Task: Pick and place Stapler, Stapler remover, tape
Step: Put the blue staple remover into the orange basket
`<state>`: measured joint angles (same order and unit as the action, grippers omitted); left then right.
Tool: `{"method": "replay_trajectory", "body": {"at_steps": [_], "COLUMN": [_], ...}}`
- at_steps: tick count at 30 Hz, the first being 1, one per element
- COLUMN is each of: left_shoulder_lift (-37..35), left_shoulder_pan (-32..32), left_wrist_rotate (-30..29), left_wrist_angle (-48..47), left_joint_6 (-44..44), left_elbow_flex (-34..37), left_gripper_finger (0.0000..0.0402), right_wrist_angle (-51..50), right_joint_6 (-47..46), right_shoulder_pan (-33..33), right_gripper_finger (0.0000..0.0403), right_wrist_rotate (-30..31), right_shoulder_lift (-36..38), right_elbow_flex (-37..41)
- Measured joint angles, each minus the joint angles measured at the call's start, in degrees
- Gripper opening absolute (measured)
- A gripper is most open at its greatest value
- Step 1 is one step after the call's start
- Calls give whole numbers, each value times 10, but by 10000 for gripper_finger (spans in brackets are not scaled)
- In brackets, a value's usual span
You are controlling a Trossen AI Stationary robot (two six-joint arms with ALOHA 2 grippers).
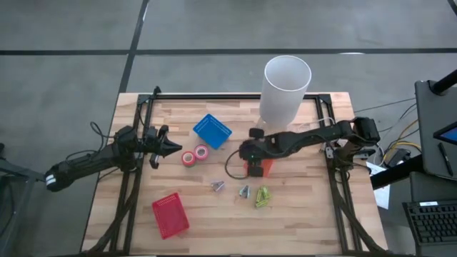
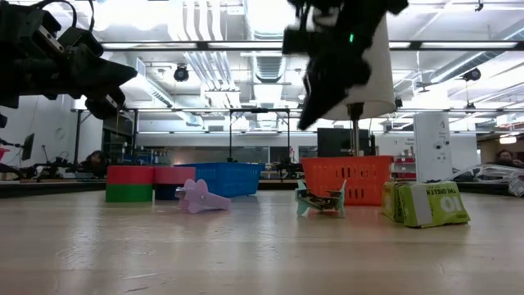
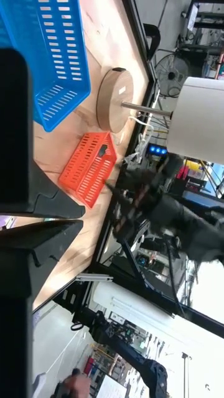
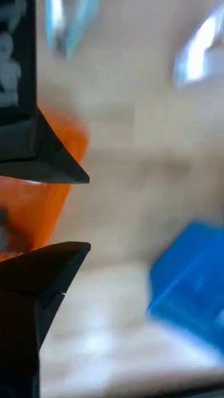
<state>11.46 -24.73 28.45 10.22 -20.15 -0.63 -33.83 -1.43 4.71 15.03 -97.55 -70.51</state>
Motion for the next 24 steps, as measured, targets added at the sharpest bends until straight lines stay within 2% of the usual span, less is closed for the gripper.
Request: {"method": "replay_trajectory", "body": {"at_steps": [4, 7, 14, 24], "left_shoulder_lift": [0, 0, 0, 0], "left_shoulder_pan": [0, 0, 0, 0], "left_wrist_rotate": [0, 0, 0, 0], "left_wrist_angle": [0, 0, -1, 0], "left_joint_6": [0, 0, 0, 0], "left_elbow_flex": [0, 0, 0, 0], "left_gripper_finger": [20, 18, 21, 21], "right_wrist_angle": [1, 0, 17, 139], "right_joint_6": [20, 84, 115, 164], "right_shoulder_pan": [42, 74, 127, 142], "right_gripper_finger": [143, 137, 123, 96], "right_wrist_rotate": [-87, -138, -136, -134], "right_shoulder_lift": [-4, -8, -9, -9], "right_elbow_flex": [-15, -8, 18, 85]}}
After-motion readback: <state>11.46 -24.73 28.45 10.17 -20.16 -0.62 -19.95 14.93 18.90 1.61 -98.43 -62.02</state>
